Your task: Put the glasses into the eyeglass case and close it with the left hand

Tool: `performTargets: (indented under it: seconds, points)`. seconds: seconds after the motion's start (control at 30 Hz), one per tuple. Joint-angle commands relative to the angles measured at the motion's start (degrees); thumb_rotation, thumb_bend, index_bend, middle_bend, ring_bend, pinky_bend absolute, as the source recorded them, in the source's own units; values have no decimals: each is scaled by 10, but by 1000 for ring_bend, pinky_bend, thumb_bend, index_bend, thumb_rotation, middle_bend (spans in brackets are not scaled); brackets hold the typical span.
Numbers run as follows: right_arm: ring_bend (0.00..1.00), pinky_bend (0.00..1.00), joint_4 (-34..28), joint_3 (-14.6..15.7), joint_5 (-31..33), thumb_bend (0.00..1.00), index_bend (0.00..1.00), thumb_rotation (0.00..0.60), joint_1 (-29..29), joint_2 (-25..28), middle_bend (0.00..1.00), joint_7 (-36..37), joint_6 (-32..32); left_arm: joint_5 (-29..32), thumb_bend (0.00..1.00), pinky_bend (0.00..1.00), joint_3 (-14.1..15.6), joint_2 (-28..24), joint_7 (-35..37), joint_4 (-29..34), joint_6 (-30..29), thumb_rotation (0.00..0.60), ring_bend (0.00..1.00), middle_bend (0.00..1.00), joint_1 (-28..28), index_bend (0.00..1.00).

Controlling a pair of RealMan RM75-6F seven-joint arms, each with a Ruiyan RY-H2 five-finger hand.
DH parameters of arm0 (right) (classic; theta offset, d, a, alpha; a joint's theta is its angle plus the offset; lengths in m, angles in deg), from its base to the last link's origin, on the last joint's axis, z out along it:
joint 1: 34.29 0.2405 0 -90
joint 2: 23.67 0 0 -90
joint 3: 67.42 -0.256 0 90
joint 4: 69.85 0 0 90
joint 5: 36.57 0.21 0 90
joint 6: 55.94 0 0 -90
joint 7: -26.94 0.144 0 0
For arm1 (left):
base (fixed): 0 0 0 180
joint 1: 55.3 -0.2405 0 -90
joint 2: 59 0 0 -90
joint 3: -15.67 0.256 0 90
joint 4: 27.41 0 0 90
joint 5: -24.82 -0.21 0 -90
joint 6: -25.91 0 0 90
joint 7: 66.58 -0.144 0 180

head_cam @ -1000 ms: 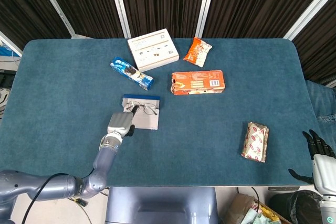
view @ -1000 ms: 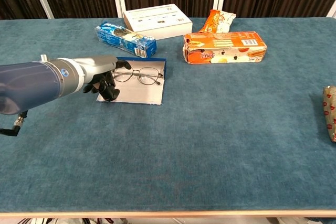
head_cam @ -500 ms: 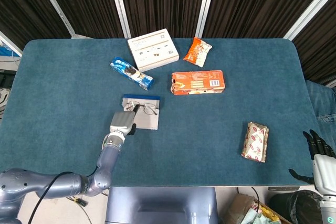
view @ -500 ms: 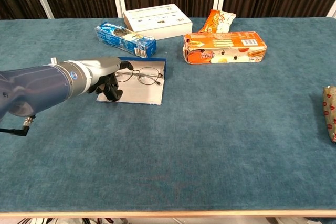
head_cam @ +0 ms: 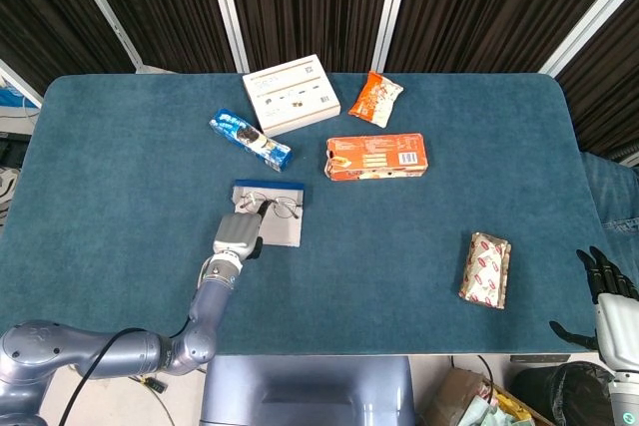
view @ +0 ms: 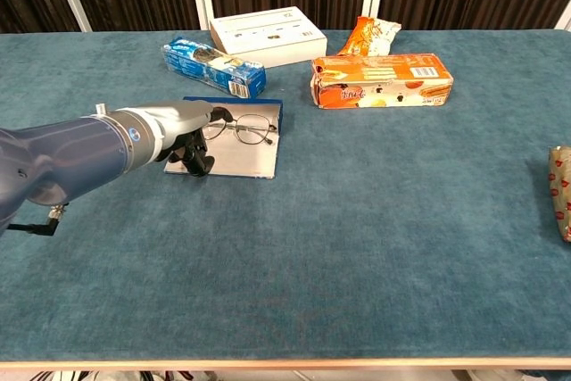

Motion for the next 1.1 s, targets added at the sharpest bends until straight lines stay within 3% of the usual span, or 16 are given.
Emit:
performTargets:
  seconds: [0.03,1.1]
  points:
    - [102,161,0,0,1,167,66,600,0,0,4,0,0,0,545,801,1,1,-1,0,-1,600,790,760,0,0]
    - [103,161,-3,-1,3,167,66,600,-1,2,4,3,2,25,545,801,-13,18,-11,-31,-1,600,790,760,14,0]
